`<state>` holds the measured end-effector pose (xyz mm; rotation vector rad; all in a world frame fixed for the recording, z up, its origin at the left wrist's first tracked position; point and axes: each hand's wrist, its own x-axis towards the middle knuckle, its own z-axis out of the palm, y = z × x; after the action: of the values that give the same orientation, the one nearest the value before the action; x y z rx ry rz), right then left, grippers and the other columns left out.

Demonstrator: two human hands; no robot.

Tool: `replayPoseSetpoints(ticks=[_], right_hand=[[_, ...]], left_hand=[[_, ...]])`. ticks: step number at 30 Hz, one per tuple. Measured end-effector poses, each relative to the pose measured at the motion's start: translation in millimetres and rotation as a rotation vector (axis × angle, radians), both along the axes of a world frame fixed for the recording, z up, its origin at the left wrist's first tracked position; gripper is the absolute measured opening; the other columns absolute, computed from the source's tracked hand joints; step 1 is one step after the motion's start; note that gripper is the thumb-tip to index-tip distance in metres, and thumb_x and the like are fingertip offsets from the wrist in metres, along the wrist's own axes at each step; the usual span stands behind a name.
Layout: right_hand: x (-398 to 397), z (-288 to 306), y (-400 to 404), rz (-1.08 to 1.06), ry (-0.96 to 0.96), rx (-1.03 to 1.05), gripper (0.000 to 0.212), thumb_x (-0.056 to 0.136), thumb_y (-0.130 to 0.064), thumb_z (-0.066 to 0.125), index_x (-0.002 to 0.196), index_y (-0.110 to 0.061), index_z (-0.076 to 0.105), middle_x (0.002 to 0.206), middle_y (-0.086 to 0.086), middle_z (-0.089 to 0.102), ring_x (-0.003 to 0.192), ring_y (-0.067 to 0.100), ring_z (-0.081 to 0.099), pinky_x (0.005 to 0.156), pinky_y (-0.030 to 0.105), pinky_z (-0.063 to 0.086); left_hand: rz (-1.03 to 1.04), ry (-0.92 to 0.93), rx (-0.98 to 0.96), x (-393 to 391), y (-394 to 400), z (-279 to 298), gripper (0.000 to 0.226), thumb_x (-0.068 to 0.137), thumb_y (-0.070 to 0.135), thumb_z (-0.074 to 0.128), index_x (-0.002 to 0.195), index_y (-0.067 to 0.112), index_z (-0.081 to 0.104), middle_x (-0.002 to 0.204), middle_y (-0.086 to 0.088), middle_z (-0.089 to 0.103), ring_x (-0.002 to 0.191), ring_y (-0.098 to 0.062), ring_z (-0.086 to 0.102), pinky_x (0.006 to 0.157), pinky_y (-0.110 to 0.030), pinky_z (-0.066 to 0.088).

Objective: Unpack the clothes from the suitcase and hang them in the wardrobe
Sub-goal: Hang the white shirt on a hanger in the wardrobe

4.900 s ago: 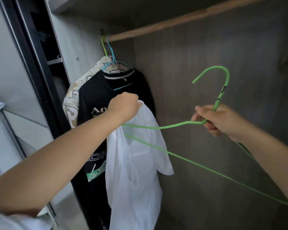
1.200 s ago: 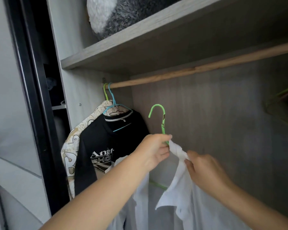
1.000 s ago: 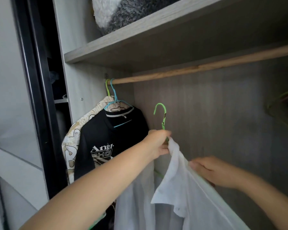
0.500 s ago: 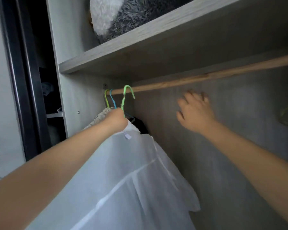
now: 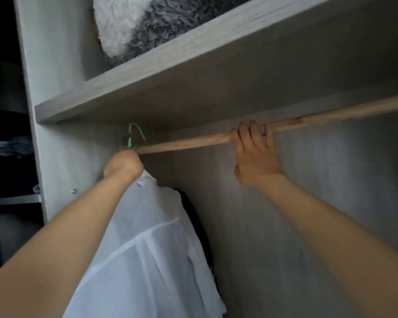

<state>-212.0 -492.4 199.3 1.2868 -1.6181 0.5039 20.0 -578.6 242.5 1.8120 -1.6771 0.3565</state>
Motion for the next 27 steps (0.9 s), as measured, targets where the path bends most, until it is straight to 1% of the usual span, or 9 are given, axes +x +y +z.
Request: replayPoseSetpoints(ticks=[3,5,7,10,14,16,19,22,27], right_hand=[[-4,-3,-3,0.039,0.009,0.056,0.086,0.082,-0.035,0.052,0.145,-0.003,0.003,0.151,0.017,0.008,0.140,0.034,0.004,0.099,0.049,-0.021],[-4,-4,-1,0.034,0.003,0.068,0.088,0.083,-0.037,0.051,0.145,-0.004,-0.002,0.152,0.015,0.003,0.141,0.033,0.000,0.103,0.052,-0.022],[-4,-3,1,0.033,0.004,0.080,0.089,0.083,-0.038,0.051,0.145,-0.005,-0.004,0.152,0.014,0.002,0.141,0.032,-0.001,0.110,0.053,-0.016],[0,-4,4,0.009,0.002,0.106,0.091,0.084,-0.042,0.049,0.145,-0.005,-0.007,0.152,0.014,-0.001,0.141,0.032,-0.002,0.111,0.052,-0.013],[2,-3,7,0.027,-0.021,0.115,0.090,0.084,-0.040,0.051,0.145,-0.006,-0.007,0.152,0.014,-0.001,0.141,0.033,-0.002,0.111,0.051,-0.013],[4,-3,8,0.035,-0.036,0.109,0.090,0.083,-0.038,0.052,0.145,-0.005,-0.004,0.152,0.014,0.001,0.140,0.033,-0.001,0.112,0.050,-0.013],[10,-3,8,0.043,-0.094,0.102,0.087,0.083,-0.033,0.054,0.145,-0.003,0.001,0.151,0.016,0.004,0.140,0.033,-0.001,0.109,0.049,-0.015],[15,-3,7,0.019,-0.121,0.105,0.083,0.084,-0.031,0.052,0.144,-0.003,0.002,0.151,0.017,0.005,0.140,0.035,-0.002,0.111,0.050,-0.014],[22,-2,5,-0.043,-0.136,0.126,0.082,0.086,-0.034,0.049,0.144,-0.004,0.000,0.151,0.017,0.004,0.140,0.036,-0.001,0.111,0.055,-0.009]], left_hand=[[-0.017,0.015,0.019,-6,-18,-3,0.035,0.094,0.009,0.037,0.122,-0.006,0.053,0.130,-0.024,0.052,0.121,-0.036,0.050,0.098,-0.042,0.041],[-0.032,0.044,0.023,-8,-25,-9,0.035,0.095,0.009,0.036,0.120,-0.008,0.054,0.129,-0.027,0.051,0.120,-0.038,0.050,0.098,-0.043,0.041],[-0.051,0.056,0.023,-6,-30,-12,0.036,0.096,0.010,0.035,0.120,-0.009,0.053,0.130,-0.027,0.051,0.121,-0.038,0.049,0.099,-0.042,0.040],[-0.094,0.056,0.004,3,-26,-10,0.035,0.095,0.008,0.038,0.120,-0.011,0.052,0.129,-0.030,0.050,0.120,-0.039,0.049,0.098,-0.040,0.040],[-0.109,0.022,-0.065,28,-8,-4,0.027,0.088,-0.003,0.043,0.107,-0.017,0.055,0.118,-0.036,0.053,0.109,-0.044,0.052,0.084,-0.039,0.042],[-0.105,0.017,-0.074,41,2,-2,0.024,0.087,-0.005,0.042,0.103,-0.017,0.055,0.116,-0.036,0.053,0.107,-0.044,0.052,0.076,-0.035,0.039],[-0.102,0.093,-0.065,55,12,2,0.026,0.091,-0.001,0.040,0.107,-0.016,0.055,0.117,-0.035,0.052,0.108,-0.044,0.050,0.080,-0.037,0.039],[-0.161,0.199,-0.054,64,16,0,0.027,0.093,0.003,0.041,0.107,-0.015,0.056,0.115,-0.035,0.053,0.106,-0.043,0.052,0.074,-0.035,0.035],[-0.269,0.211,-0.006,47,20,-12,0.028,0.097,0.010,0.039,0.110,-0.009,0.055,0.114,-0.026,0.055,0.109,-0.039,0.051,0.077,-0.033,0.036]])
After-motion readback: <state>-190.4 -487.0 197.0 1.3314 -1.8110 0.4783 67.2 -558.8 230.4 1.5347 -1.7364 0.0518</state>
